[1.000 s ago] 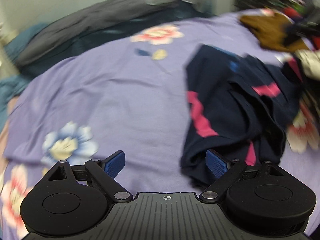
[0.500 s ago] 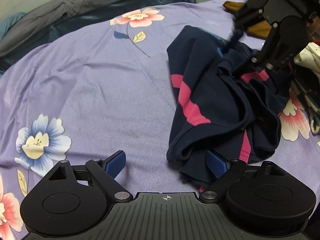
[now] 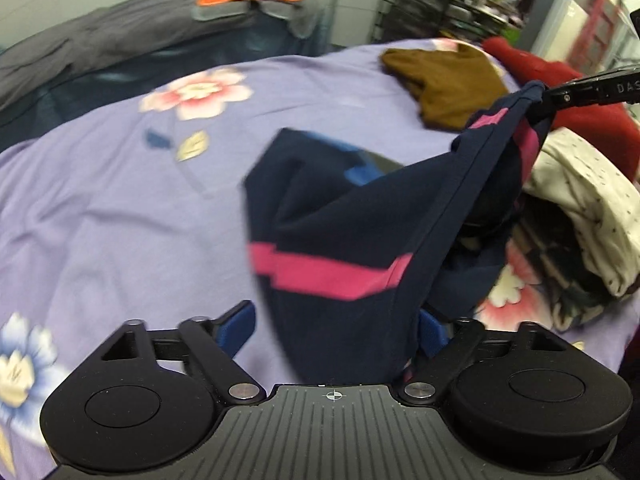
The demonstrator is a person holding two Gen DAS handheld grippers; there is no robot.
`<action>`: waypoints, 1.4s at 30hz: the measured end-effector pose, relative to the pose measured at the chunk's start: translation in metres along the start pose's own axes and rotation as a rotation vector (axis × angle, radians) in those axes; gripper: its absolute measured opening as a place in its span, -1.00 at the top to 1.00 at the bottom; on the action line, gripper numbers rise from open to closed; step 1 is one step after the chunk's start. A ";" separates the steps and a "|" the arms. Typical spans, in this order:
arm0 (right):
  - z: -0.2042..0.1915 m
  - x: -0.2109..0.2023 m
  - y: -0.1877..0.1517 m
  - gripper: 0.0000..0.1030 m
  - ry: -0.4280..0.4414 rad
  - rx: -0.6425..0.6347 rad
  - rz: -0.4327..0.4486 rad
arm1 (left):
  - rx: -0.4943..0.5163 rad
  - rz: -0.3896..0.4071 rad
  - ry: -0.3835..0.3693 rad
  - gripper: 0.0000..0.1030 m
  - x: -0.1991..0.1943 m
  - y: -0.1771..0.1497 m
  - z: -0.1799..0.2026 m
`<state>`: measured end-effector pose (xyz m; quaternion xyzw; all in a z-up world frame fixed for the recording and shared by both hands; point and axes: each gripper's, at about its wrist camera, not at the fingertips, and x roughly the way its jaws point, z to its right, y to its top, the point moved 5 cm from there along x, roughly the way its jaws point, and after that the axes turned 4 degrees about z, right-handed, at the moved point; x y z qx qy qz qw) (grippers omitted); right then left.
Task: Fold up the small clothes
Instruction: 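Lift the shirt with both grippers and shake it out in the air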
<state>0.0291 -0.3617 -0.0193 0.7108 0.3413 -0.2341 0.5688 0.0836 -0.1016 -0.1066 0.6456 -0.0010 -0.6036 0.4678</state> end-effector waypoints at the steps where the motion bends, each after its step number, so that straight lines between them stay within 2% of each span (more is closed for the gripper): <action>1: 0.002 -0.005 -0.003 0.84 -0.004 0.031 0.013 | 0.021 -0.012 -0.011 -1.00 0.002 0.003 0.007; 3: 0.002 -0.010 -0.001 0.84 -0.026 0.066 0.054 | 0.073 -0.018 -0.010 -1.00 0.002 0.005 0.021; 7: 0.002 -0.015 0.012 0.84 -0.037 0.174 0.133 | 0.233 -0.048 0.073 -1.00 0.000 -0.013 0.047; 8: -0.001 -0.016 0.016 0.84 -0.029 0.196 0.146 | 0.258 -0.041 0.124 -0.73 0.001 -0.017 0.048; 9: -0.003 -0.017 0.019 0.84 -0.015 0.225 0.161 | 0.243 -0.038 0.161 -0.59 0.002 -0.018 0.046; 11: -0.011 -0.016 0.021 0.84 0.021 0.269 0.175 | 0.127 -0.005 0.176 -0.40 0.000 -0.012 0.037; 13: -0.022 -0.017 0.022 0.84 0.020 0.265 0.178 | 0.004 0.046 0.184 -0.32 -0.010 -0.001 0.025; 14: -0.027 -0.018 0.022 0.84 0.015 0.256 0.179 | -0.039 0.081 0.194 -0.10 -0.018 0.005 0.020; 15: -0.031 -0.020 0.022 0.84 0.015 0.254 0.182 | -0.091 0.118 0.205 -0.07 -0.028 0.013 0.013; 16: -0.034 -0.023 0.023 0.84 0.018 0.257 0.192 | -0.163 0.163 0.209 -0.05 -0.041 0.021 0.003; 17: -0.037 -0.028 0.025 0.84 0.022 0.257 0.211 | -0.242 0.214 0.210 0.16 -0.055 0.029 -0.007; 18: -0.041 -0.034 0.029 0.84 0.023 0.252 0.234 | -0.310 0.267 0.216 0.17 -0.071 0.039 -0.018; 19: -0.045 -0.042 0.035 0.84 0.022 0.247 0.263 | -0.354 0.322 0.225 0.16 -0.090 0.049 -0.025; 20: -0.049 -0.052 0.043 0.84 0.030 0.246 0.300 | -0.379 0.384 0.230 0.28 -0.111 0.061 -0.031; 21: -0.054 -0.062 0.053 0.84 0.045 0.246 0.343 | -0.379 0.439 0.232 0.28 -0.133 0.073 -0.032; 24: -0.075 -0.102 0.082 0.84 0.099 0.224 0.493 | -0.346 0.597 0.259 0.28 -0.202 0.100 -0.025; 27: -0.102 -0.142 0.102 0.84 0.173 0.195 0.617 | -0.311 0.724 0.282 0.28 -0.272 0.106 -0.010; 32: -0.133 -0.202 0.110 0.84 0.406 0.205 0.743 | -0.146 0.883 0.382 0.28 -0.377 0.096 0.038; 37: -0.148 -0.255 0.124 0.84 0.577 0.201 0.859 | -0.060 1.031 0.367 0.28 -0.454 0.100 0.082; 42: -0.152 -0.303 0.154 0.84 0.722 0.194 1.019 | 0.002 1.201 0.294 0.28 -0.510 0.120 0.102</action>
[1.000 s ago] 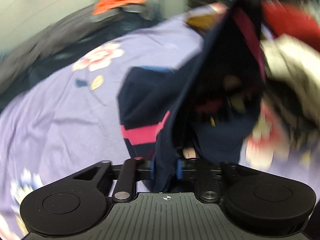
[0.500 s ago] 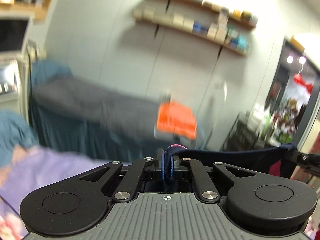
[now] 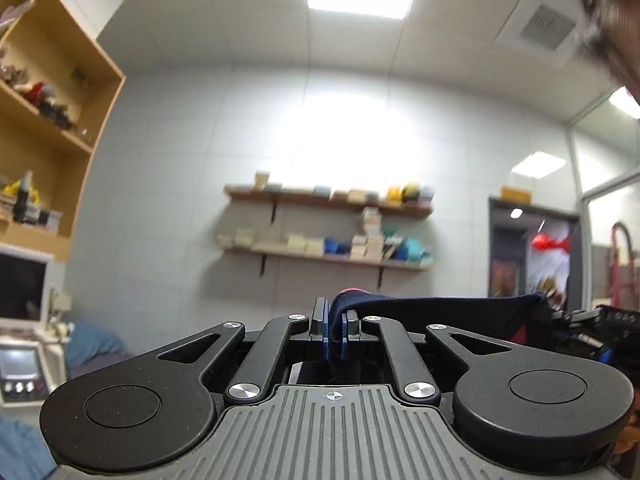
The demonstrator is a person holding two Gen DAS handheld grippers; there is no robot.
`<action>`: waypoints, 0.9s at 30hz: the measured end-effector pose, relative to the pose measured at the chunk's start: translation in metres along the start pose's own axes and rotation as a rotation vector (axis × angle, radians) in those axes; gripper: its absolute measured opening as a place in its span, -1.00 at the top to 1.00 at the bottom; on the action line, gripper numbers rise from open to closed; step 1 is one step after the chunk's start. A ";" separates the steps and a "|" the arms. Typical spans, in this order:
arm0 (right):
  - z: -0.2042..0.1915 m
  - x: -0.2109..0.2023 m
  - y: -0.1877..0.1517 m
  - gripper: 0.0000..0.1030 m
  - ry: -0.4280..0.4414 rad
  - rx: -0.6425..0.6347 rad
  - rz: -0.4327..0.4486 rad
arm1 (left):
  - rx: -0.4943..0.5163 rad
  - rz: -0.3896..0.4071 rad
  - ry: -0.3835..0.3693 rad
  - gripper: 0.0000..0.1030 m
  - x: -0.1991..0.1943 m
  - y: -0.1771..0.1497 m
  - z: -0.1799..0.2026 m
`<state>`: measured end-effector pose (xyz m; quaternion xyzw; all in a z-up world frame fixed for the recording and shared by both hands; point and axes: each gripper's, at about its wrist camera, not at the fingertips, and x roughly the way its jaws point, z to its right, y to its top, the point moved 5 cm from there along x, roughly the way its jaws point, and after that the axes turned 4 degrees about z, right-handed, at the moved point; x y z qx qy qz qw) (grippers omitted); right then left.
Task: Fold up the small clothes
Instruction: 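Lift the shirt with both grippers and shake it out in the air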
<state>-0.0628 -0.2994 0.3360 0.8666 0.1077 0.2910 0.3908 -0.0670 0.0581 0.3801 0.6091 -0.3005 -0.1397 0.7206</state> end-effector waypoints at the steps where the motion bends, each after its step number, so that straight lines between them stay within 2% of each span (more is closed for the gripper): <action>1: -0.003 0.004 0.008 0.84 0.019 -0.006 0.025 | 0.000 0.018 -0.013 0.28 0.002 0.007 0.001; 5: -0.007 0.021 0.029 0.84 0.058 -0.070 0.086 | -0.002 0.068 -0.027 0.28 0.025 0.017 -0.006; 8: 0.003 0.045 0.032 0.84 0.009 -0.121 0.071 | 0.001 0.039 0.023 0.28 0.054 -0.007 -0.028; 11: 0.046 0.075 0.012 0.84 -0.141 -0.149 -0.013 | -0.019 -0.102 0.085 0.27 0.109 -0.071 -0.060; 13: 0.098 0.099 -0.014 0.82 -0.291 -0.110 -0.108 | -0.036 -0.271 0.127 0.27 0.155 -0.135 -0.084; 14: 0.126 0.111 -0.032 0.73 -0.373 -0.150 -0.158 | -0.039 -0.357 0.173 0.20 0.179 -0.172 -0.097; 15: 0.154 0.124 -0.051 0.61 -0.457 -0.207 -0.224 | -0.025 -0.447 0.211 -0.10 0.201 -0.211 -0.107; 16: 0.184 0.132 -0.073 0.27 -0.550 -0.247 -0.280 | -0.011 -0.551 0.244 -0.39 0.219 -0.253 -0.117; 17: 0.213 0.138 -0.095 -0.02 -0.642 -0.285 -0.324 | -0.018 -0.666 0.285 -0.86 0.233 -0.295 -0.127; 18: 0.240 0.138 -0.118 -0.10 -0.720 -0.300 -0.358 | -0.026 -0.758 0.331 -1.00 0.240 -0.333 -0.136; 20: 0.281 0.126 -0.153 -0.06 -0.873 -0.269 -0.425 | -0.025 -0.869 0.401 -1.00 0.232 -0.393 -0.152; 21: 0.290 0.114 -0.167 -0.06 -0.911 -0.240 -0.440 | -0.029 -0.897 0.433 -1.00 0.222 -0.413 -0.160; 22: 0.293 0.100 -0.179 -0.16 -0.914 -0.208 -0.434 | -0.039 -0.915 0.459 -1.00 0.210 -0.426 -0.169; 23: 0.293 0.087 -0.188 -0.34 -0.911 -0.188 -0.436 | -0.052 -0.932 0.479 -1.00 0.194 -0.435 -0.179; 25: 0.291 0.061 -0.204 -0.37 -0.926 -0.197 -0.488 | -0.057 -0.964 0.518 -1.00 0.165 -0.446 -0.196; 27: 0.285 0.034 -0.213 -0.36 -0.925 -0.214 -0.544 | -0.056 -0.992 0.588 -1.00 0.134 -0.446 -0.218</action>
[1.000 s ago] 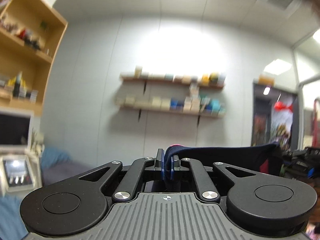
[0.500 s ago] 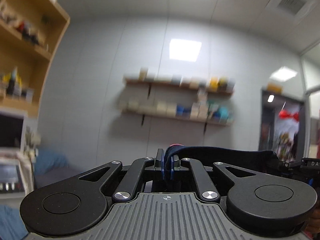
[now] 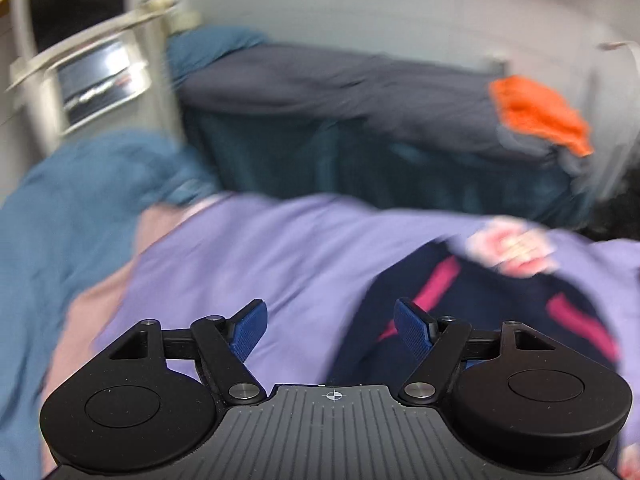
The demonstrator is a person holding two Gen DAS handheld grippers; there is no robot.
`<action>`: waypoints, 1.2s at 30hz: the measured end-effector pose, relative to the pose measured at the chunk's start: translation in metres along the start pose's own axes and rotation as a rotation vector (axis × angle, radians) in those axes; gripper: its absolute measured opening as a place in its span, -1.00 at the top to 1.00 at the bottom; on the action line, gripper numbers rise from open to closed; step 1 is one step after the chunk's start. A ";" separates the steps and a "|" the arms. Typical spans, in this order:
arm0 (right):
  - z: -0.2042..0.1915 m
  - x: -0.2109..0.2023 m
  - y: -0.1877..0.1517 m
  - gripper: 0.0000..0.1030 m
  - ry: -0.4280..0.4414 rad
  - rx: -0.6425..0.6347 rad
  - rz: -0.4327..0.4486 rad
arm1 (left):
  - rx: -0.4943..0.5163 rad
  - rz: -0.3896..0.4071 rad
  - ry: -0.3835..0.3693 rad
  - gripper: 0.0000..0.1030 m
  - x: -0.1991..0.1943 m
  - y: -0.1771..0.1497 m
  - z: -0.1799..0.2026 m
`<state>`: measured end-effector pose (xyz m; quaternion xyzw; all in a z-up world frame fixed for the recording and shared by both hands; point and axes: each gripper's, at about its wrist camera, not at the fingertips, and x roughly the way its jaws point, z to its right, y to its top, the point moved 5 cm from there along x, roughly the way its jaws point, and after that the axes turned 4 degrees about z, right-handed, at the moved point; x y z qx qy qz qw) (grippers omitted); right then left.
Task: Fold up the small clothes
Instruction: 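Lift the shirt with both grippers and shake it out in the air, then lower the shirt flat onto the sheet with both grippers and release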
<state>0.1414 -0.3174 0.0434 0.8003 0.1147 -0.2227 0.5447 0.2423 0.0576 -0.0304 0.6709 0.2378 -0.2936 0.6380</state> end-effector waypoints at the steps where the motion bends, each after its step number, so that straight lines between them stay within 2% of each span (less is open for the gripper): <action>1: 0.006 -0.010 -0.009 -0.36 -0.008 -0.021 -0.017 | -0.018 -0.001 0.028 -1.00 -0.009 -0.004 -0.019; 5: 0.037 -0.061 -0.031 -0.36 -0.074 -0.072 -0.032 | -0.044 0.074 0.162 -1.00 -0.048 -0.009 -0.096; 9: 0.055 -0.100 -0.033 -0.36 -0.120 -0.111 -0.001 | 0.086 0.132 0.272 -1.00 -0.084 0.000 -0.134; 11: 0.053 -0.107 -0.036 -0.41 -0.111 -0.149 -0.003 | 0.146 0.102 0.231 -1.00 -0.083 -0.004 -0.131; 14: 0.037 -0.102 -0.043 -0.41 -0.074 -0.183 -0.029 | 0.150 0.025 0.098 -1.00 -0.080 -0.030 -0.110; 17: 0.014 -0.098 -0.061 -0.41 -0.013 -0.176 -0.089 | 0.117 -0.100 -0.074 -1.00 -0.074 -0.077 -0.074; 19: -0.001 -0.101 -0.075 -0.41 0.010 -0.157 -0.113 | 0.082 -0.180 -0.148 -1.00 -0.069 -0.111 -0.055; 24: -0.012 -0.113 -0.102 -0.41 0.023 -0.119 -0.179 | 0.094 -0.315 -0.162 -1.00 -0.063 -0.182 -0.028; 28: -0.005 -0.118 -0.111 -0.42 -0.003 -0.097 -0.209 | 0.025 -0.353 -0.211 -1.00 -0.060 -0.203 -0.020; 29: -0.004 -0.118 -0.113 -0.42 -0.010 -0.086 -0.214 | 0.025 -0.363 -0.212 -0.90 -0.057 -0.207 -0.017; 30: -0.002 -0.119 -0.114 -0.42 -0.013 -0.074 -0.218 | 0.015 -0.387 -0.213 -0.49 -0.053 -0.212 -0.015; 32: 0.001 -0.118 -0.118 -0.43 -0.013 -0.040 -0.230 | -0.041 -0.400 -0.225 -0.43 -0.053 -0.215 -0.011; 35: 0.003 -0.118 -0.122 -0.43 -0.011 0.008 -0.241 | -0.063 -0.380 -0.225 0.02 -0.055 -0.208 -0.012; 36: 0.003 -0.119 -0.123 -0.43 -0.010 0.022 -0.242 | -0.079 -0.355 -0.221 0.04 -0.058 -0.200 -0.017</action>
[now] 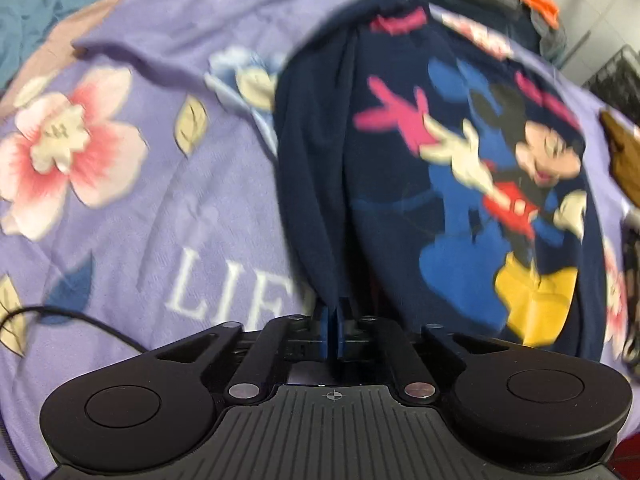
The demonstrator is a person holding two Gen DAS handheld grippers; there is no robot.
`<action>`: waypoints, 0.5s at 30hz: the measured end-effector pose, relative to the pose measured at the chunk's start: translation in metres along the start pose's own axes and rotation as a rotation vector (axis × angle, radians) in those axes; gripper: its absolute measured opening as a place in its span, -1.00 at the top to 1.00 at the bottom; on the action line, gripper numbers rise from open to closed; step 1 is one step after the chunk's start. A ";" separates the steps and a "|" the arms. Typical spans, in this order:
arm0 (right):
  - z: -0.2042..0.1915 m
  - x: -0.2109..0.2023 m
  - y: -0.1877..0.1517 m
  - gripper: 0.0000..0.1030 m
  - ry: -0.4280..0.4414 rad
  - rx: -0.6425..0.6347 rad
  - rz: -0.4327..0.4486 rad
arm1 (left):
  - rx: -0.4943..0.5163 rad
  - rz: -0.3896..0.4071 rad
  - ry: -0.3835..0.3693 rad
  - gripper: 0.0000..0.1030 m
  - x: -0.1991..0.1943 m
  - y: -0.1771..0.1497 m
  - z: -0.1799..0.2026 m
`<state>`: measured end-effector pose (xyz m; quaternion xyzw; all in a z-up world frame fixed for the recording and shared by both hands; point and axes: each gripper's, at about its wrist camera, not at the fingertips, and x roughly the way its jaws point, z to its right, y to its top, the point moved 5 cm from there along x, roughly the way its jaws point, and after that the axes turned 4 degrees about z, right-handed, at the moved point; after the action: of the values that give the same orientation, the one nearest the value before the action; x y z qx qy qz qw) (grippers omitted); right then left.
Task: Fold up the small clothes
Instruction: 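Lower the shirt flat onto the sheet with both grippers and release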
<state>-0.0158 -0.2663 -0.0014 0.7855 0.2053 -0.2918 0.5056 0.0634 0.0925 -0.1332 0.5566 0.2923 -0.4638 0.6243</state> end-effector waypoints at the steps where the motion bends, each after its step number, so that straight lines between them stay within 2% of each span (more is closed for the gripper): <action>1: 0.001 -0.001 -0.001 -0.43 0.003 0.010 -0.002 | -0.014 0.036 0.006 0.11 -0.007 0.009 -0.005; 4: 0.002 -0.003 -0.003 -0.43 -0.005 0.014 -0.008 | -0.048 0.173 0.064 0.12 -0.041 0.051 -0.033; 9: 0.010 -0.007 -0.007 -0.43 -0.018 0.053 -0.013 | -0.101 0.439 0.226 0.12 -0.111 0.140 -0.097; 12: 0.013 -0.007 -0.010 -0.43 -0.018 0.094 -0.021 | -0.094 0.524 0.290 0.12 -0.132 0.185 -0.123; 15: 0.014 -0.006 -0.012 -0.43 -0.030 0.101 -0.027 | -0.049 0.558 0.342 0.12 -0.129 0.221 -0.138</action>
<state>-0.0312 -0.2743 -0.0093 0.8028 0.1932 -0.3204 0.4643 0.2330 0.2477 0.0451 0.6699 0.2399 -0.1675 0.6824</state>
